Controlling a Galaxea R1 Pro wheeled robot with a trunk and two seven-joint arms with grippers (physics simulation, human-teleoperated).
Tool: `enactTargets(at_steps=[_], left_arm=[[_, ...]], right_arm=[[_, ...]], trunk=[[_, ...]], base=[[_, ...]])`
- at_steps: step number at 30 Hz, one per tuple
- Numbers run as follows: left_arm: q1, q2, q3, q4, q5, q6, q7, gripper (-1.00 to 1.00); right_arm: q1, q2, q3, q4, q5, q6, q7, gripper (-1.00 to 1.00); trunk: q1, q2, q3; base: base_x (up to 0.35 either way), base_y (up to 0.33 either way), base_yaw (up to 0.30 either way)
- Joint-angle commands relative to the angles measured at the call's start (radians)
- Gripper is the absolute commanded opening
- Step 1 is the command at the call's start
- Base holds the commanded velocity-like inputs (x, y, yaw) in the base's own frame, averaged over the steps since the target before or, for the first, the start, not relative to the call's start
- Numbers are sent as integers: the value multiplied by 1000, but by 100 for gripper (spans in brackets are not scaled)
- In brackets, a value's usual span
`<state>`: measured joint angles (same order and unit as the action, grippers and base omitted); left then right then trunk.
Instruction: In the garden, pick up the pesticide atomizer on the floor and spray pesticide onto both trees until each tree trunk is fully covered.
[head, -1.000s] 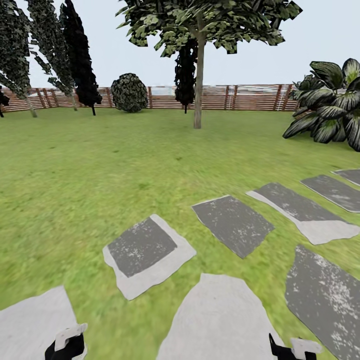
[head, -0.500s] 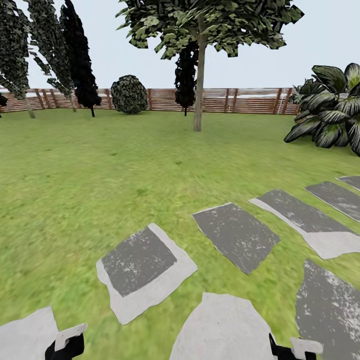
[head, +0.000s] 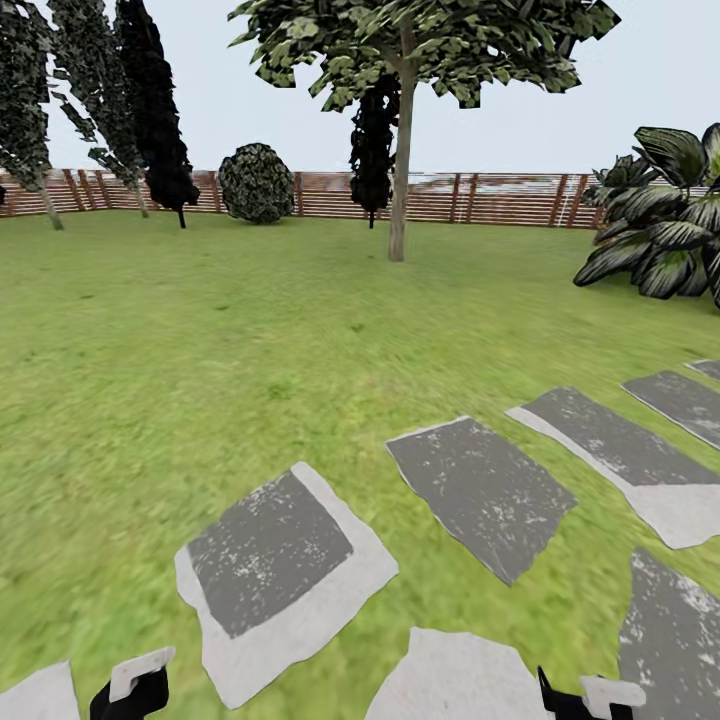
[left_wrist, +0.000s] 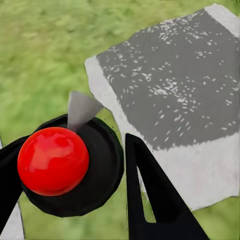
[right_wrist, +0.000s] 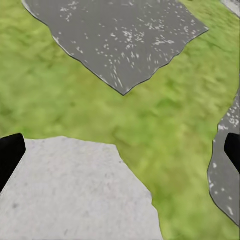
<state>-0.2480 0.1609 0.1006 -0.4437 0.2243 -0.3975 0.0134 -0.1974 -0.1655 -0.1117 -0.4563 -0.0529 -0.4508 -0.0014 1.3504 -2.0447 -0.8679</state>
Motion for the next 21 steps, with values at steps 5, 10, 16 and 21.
enactTargets(at_steps=[5, 10, 16, 21], left_arm=[[-1, 0, -2, 0, 4, -3, 2, -100], [-1, 0, -2, 0, 4, -3, 2, -100], [-1, 0, -2, 0, 4, -3, 2, -100], [-1, 0, -2, 0, 4, -3, 2, -100]], right_arm=[[-1, 0, 1, 1, -5, -3, 0, 100], [-1, 0, 1, 1, -5, -3, 0, 100], [-1, 0, 1, 1, -5, -3, 0, 100], [-1, 0, 1, 1, -5, -3, 0, 100]], trunk=[[0, 0, -1], [0, 0, -1], [0, 0, -1], [0, 0, -1]], base=[[338, 0, 0], [338, 0, 0], [338, 0, 0], [338, 0, 0]])
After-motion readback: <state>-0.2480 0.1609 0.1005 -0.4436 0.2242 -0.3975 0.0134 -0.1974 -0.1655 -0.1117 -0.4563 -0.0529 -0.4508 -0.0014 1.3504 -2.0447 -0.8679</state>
